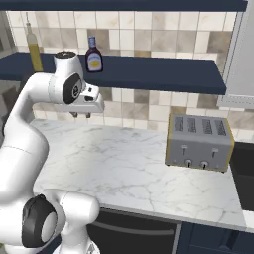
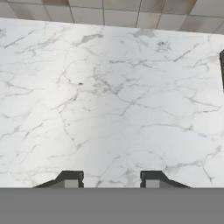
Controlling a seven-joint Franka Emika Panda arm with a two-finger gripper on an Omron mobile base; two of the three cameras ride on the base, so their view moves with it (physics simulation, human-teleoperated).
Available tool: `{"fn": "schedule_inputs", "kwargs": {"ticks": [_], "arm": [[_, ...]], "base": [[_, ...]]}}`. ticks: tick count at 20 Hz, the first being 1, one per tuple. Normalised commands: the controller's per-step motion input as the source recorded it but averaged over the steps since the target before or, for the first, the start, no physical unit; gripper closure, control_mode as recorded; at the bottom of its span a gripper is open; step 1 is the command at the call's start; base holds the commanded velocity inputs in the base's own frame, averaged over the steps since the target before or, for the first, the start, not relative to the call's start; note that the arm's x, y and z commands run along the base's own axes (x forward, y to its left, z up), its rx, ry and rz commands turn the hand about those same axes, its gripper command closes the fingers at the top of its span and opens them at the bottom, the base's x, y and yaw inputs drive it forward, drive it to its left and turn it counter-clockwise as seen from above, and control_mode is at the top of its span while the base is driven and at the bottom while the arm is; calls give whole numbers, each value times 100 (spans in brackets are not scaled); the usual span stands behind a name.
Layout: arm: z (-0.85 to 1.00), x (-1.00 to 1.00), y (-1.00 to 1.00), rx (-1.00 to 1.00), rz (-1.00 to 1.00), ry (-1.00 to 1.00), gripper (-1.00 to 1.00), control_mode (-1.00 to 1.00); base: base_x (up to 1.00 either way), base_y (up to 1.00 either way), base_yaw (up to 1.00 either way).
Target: Take 2 condiments from the cabinet and move them on the counter near the stove.Make sure the condiments are lined up with each other, next to each other.
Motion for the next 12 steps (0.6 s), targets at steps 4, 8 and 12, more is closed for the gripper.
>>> {"fn": "schedule_inputs", "kwargs": {"ticks": [4,8,12], "arm": [[3,-18,0,0,0,-14,-100,-100],[33,-37,-1,-3,0,-42,-100,-100],[78,-3,-6,7,0,-48,-100,-100]], "base": [[0,0,0],[0,0,0],[0,0,0]]}}
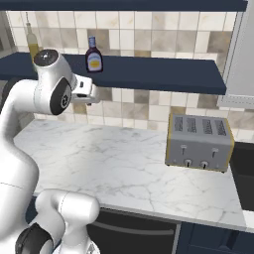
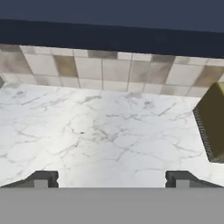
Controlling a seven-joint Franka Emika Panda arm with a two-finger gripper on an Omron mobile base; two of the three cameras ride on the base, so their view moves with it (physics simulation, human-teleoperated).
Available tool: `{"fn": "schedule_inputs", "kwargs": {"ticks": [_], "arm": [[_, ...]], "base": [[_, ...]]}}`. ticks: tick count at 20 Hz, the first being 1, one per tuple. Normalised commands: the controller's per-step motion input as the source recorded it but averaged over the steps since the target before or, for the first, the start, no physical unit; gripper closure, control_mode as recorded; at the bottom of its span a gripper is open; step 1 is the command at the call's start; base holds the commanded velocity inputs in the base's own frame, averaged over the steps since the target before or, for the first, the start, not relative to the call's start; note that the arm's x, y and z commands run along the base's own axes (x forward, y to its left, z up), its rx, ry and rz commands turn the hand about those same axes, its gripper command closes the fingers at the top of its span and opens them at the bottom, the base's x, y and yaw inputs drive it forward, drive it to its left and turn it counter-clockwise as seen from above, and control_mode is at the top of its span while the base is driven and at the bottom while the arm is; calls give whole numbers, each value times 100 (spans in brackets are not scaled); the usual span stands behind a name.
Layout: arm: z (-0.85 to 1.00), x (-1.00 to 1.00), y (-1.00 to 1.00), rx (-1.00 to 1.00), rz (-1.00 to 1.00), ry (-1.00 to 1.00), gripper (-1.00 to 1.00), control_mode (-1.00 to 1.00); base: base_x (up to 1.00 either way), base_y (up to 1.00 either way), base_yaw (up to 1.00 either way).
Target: Take 2 condiments from the cabinet and move them on the counter near the stove.Make sure the condiments are lined up with each other, next to each other.
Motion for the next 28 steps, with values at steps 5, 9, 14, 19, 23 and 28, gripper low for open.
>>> {"fn": "schedule_inputs", "kwargs": {"ticks": [5,9,14,19,23,28], "arm": [[80,0,0,10,0,-41,-100,-100],[66,0,0,1,0,-14,-100,-100],[48,0,0,-2,-2,-29,-100,-100],[33,0,0,0,0,-31,-100,-100],[6,0,0,-1,0,-36,-100,-100],[29,0,0,0,-1,-5,-100,-100]], "base": [[0,0,0],[0,0,0],[0,0,0],[0,0,0],[0,0,0],[0,0,0]]}}
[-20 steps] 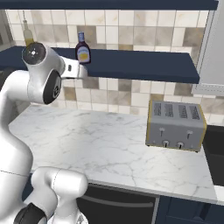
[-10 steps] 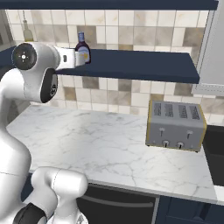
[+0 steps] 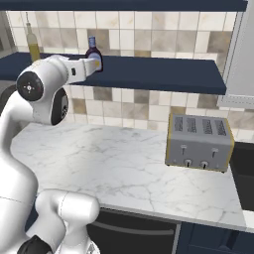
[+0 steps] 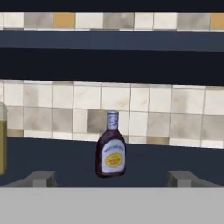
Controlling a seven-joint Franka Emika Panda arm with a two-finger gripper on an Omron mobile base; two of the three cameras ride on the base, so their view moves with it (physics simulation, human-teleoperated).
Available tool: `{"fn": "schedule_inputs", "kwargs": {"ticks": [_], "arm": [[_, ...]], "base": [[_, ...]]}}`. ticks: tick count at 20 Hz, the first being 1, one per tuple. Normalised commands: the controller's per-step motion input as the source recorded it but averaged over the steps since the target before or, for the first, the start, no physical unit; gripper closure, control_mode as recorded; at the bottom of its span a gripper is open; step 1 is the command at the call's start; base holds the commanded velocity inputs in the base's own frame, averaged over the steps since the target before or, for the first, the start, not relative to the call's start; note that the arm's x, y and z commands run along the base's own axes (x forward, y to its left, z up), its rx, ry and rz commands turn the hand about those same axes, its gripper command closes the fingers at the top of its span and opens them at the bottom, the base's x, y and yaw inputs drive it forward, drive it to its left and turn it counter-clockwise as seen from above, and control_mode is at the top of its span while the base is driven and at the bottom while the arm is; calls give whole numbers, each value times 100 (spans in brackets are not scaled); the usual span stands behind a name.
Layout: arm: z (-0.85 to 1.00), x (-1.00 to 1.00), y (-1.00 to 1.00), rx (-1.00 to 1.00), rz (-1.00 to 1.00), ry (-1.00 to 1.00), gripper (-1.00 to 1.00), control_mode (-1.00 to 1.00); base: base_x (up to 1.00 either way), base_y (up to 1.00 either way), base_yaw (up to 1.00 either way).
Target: Take 2 condiments from the cabinet and move them on the counter near the stove.Make sure the condiments are lined up with each other, next to each other.
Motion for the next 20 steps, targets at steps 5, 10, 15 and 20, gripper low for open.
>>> {"fn": "schedule_inputs", "kwargs": {"ticks": [5,10,15,20], "arm": [[31,0,0,0,-1,0,-100,-100],[9,11,0,0,0,4,-100,-100],[0,23,0,0,0,6,-100,-100],[0,11,0,0,0,0,-100,-100]], "base": [[0,0,0],[0,0,0],[0,0,0],[0,0,0]]}}
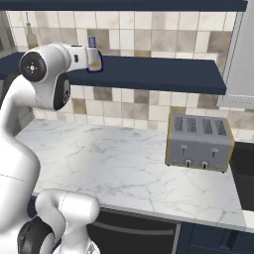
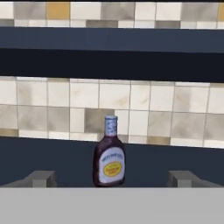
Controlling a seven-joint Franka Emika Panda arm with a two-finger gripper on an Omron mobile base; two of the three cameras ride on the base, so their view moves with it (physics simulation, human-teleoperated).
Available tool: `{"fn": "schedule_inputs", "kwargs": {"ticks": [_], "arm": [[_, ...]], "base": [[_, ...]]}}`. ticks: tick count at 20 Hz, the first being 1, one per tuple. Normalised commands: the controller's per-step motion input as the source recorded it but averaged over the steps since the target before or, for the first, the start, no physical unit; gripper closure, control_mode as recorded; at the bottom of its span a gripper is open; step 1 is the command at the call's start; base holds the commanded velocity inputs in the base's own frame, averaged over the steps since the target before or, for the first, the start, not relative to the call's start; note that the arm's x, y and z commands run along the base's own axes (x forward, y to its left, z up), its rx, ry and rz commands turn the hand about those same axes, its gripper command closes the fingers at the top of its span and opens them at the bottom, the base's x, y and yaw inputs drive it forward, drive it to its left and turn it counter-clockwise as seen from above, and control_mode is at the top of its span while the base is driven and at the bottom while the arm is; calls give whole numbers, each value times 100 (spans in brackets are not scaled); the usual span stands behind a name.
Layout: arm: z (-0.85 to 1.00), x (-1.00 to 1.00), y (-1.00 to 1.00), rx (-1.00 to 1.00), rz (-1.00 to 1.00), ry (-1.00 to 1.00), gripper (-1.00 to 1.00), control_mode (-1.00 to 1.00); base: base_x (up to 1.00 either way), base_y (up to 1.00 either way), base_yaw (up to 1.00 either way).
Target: Take 2 condiments from the cabinet and move them on the counter near the stove.Make sure the condiments are lined up with each other, next to each other.
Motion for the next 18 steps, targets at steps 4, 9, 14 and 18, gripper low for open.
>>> {"fn": "schedule_inputs", "kwargs": {"ticks": [4,9,14,18], "arm": [[0,14,0,0,0,0,-100,-100],[0,20,0,0,0,0,-100,-100],[0,30,0,0,0,0,-100,-100],[0,32,0,0,0,0,-100,-100]], "base": [[0,0,0],[0,0,0],[0,0,0],[0,0,0]]}}
